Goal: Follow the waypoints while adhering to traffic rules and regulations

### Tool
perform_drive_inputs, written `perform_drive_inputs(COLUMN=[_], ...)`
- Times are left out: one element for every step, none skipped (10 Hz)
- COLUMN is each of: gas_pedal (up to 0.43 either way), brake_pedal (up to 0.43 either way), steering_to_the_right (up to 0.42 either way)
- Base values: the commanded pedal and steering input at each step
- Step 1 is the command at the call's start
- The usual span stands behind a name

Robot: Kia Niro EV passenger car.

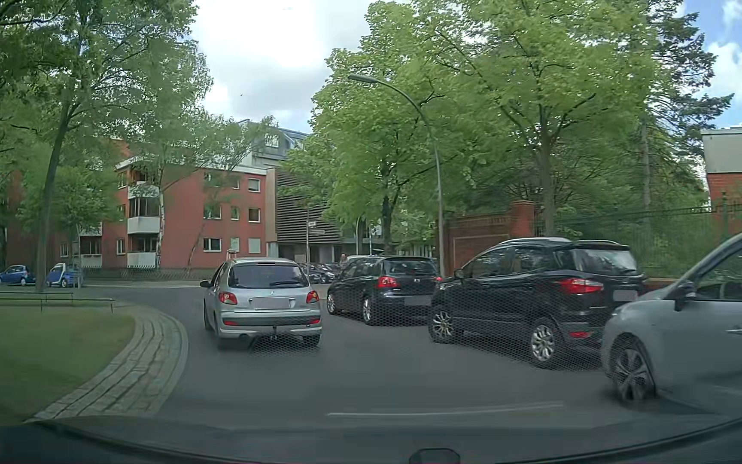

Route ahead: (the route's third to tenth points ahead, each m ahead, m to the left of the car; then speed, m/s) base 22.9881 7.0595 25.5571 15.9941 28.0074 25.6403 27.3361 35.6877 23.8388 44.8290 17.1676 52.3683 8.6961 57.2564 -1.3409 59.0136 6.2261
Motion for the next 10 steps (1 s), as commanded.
perform_drive_inputs(gas_pedal=[0.0, 0.0, 0.0, 0.0, 0.0, 0.0, 0.0, 0.0, 0.0, 0.0], brake_pedal=[0.061, 0.055, 0.043, 0.03, 0.03, 0.061, 0.085, 0.134, 0.183, 0.189], steering_to_the_right=[-0.177, -0.176, -0.175, -0.173, -0.173, -0.173, -0.173, -0.173, -0.173, -0.173])
